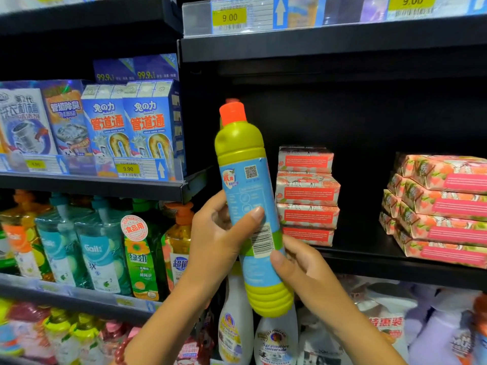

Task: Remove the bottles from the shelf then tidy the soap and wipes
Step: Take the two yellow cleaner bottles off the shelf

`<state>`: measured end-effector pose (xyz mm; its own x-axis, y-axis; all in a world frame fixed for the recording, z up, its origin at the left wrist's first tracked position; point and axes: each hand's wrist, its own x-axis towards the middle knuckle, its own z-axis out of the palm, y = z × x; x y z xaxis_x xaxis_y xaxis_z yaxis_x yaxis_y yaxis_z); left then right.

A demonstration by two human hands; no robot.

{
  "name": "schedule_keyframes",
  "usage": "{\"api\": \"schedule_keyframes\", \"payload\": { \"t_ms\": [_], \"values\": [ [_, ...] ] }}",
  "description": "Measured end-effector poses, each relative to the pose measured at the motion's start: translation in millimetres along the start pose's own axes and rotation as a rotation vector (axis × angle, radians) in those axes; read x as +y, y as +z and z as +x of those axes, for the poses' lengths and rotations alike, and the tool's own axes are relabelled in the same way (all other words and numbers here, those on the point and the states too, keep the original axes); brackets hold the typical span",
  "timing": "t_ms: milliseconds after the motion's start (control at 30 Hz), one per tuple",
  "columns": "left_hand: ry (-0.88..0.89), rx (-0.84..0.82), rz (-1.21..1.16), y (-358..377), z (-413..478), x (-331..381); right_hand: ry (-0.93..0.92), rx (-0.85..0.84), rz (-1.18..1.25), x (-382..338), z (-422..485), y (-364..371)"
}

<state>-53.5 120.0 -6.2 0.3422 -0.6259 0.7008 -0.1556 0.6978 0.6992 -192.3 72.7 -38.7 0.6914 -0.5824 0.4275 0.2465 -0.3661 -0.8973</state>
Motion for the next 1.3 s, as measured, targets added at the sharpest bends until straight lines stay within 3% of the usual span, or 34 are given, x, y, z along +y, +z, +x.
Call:
{"api": "schedule_keyframes", "payload": {
  "t_ms": [133, 333, 500, 600, 700, 867, 1133, 1300],
  "values": [
    [-0.064, -0.053, -0.048, 1.7, 1.4, -3.2, 0.006, -0.006, 0.122, 0.5, 0.0, 1.9],
    [-0.066, -0.135, 0.05, 4.8, 7.2, -3.6, -0.118, 0.282, -0.133, 5.0, 0.1, 5.6],
    [0.016, -0.228, 0.085, 11.1, 12.9, -4.0, -0.204, 0.433, -0.174, -1.2, -11.0, -6.2],
    [0.063, -0.202, 0.273, 9.6, 13.2, -16.9, -0.238, 0.539, -0.149, -9.8, -20.2, -25.7],
    [0.123, -0.13, 0.678, 0.6, 9.6, -44.1, -0.255, 0.65, -0.187, -23.2, -25.4, -52.2],
    [0.125, -0.246, 1.137, -0.5, 4.2, -74.8, -0.257, 0.791, -0.335, -28.6, -25.1, -89.1],
    [0.119, -0.285, 1.216, -2.4, 6.5, -79.9, -0.183, 0.858, -0.671, 1.0, -12.9, -99.4],
    [0.138, -0.279, 1.259, -3.1, 5.0, -82.7, -0.165, 0.822, -0.688, 7.8, -4.0, -95.7]
  ]
}}
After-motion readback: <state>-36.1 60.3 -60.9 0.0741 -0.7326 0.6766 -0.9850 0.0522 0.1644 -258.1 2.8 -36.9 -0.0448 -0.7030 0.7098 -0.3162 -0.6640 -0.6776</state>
